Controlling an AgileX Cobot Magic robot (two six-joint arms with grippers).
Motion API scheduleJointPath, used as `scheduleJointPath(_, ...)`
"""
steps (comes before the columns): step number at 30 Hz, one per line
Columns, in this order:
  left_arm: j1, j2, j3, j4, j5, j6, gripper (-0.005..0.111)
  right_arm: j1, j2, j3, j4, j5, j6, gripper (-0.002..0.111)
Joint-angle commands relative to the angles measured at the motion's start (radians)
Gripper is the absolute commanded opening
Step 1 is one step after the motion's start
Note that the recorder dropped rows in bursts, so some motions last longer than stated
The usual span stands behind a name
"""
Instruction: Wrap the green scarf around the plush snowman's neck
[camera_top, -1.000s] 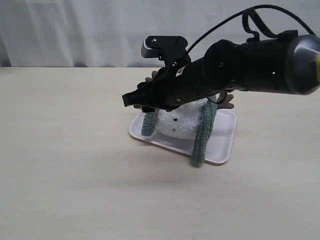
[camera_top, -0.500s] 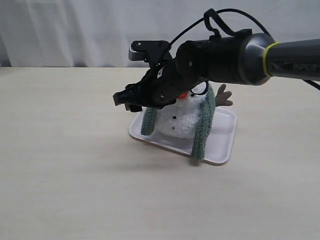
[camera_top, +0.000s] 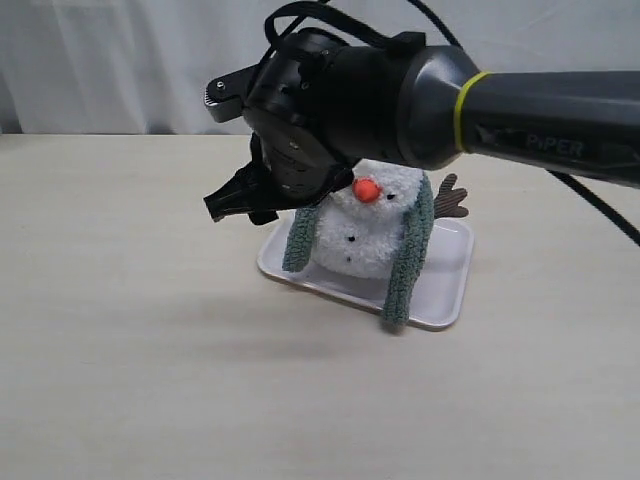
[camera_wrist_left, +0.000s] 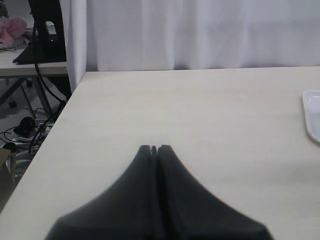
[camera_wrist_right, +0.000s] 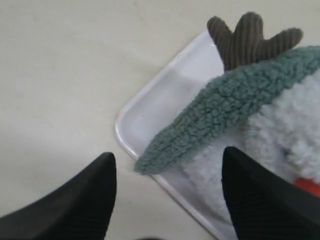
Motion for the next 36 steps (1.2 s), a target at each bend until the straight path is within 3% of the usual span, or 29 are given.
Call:
scheduleJointPath(1,-0.001,-0.004,0.003,-0.002,-0.009,0.0,0.0,0.008,0.017,-0.006,0.073,-0.03,0.05,0.058)
scheduleJointPath(8,-0.001,-0.004,0.003,-0.002,-0.009,0.0,0.0,0.051,0.059,-0.004,0.296,-0.151,-0.177,0.055)
scheduleJointPath(11,-0.001,-0.004,0.003,-0.002,-0.009,0.0,0.0,0.066,0.089,-0.006,0.28,-0.159,-0.204,0.055)
scheduleJointPath(14,-0.001,-0.004,0.003,-0.002,-0.009,0.0,0.0,0.064,0.155,-0.05,0.264,-0.059,-0.256,0.054)
scheduleJointPath(18,-0.001,-0.004,0.003,-0.002,-0.009,0.0,0.0,0.064,0.262,-0.223,0.212,0.183,-0.293,0.045)
scheduleJointPath(21,-0.001,-0.004,0.003,-0.002,-0.009,0.0,0.0,0.037,0.328,-0.361,0.237,0.248,-0.3,0.045)
scheduleJointPath(27,-0.001,-0.004,0.003,-0.002,-0.009,0.0,0.0,-0.019,0.435,-0.531,0.37,0.255,-0.41,0.045)
scheduleJointPath(36,-0.001,-0.004,0.003,-0.002,-0.009,0.0,0.0,-0.057,0.502,-0.548,0.367,0.188,-0.392,0.045)
